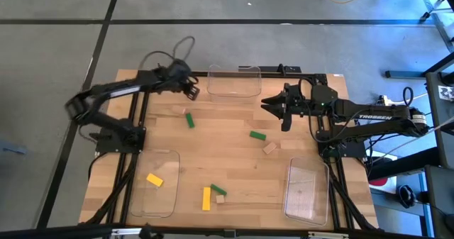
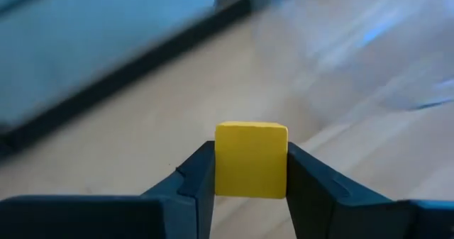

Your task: Sort & place blocks by color

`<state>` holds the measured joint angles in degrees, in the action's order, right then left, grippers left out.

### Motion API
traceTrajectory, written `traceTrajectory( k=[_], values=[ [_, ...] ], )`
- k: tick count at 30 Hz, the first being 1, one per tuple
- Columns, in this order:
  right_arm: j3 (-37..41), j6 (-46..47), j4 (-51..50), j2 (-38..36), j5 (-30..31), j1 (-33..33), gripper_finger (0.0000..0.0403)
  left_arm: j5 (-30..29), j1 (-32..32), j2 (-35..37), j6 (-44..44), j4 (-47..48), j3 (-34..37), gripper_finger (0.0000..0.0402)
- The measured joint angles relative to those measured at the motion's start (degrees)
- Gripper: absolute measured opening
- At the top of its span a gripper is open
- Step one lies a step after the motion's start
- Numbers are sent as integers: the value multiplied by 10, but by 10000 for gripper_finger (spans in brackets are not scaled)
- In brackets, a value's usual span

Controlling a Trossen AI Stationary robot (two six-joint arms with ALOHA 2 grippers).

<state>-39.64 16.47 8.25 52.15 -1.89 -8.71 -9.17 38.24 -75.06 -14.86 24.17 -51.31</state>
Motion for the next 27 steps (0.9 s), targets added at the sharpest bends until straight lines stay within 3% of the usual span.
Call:
traceTrajectory(
  k=[7,14,22,27],
  values=[
    [0,0,3,7,23,0,116,119,-26,192,20,-21,0,124],
    [0,0,15,13,22,0,116,175,-145,319,6,-114,41,125],
    [0,19,31,15,-20,0,117,88,-293,365,-74,-434,221,125],
    [0,24,31,15,-36,0,116,32,-336,352,-60,-481,249,125]
  ],
)
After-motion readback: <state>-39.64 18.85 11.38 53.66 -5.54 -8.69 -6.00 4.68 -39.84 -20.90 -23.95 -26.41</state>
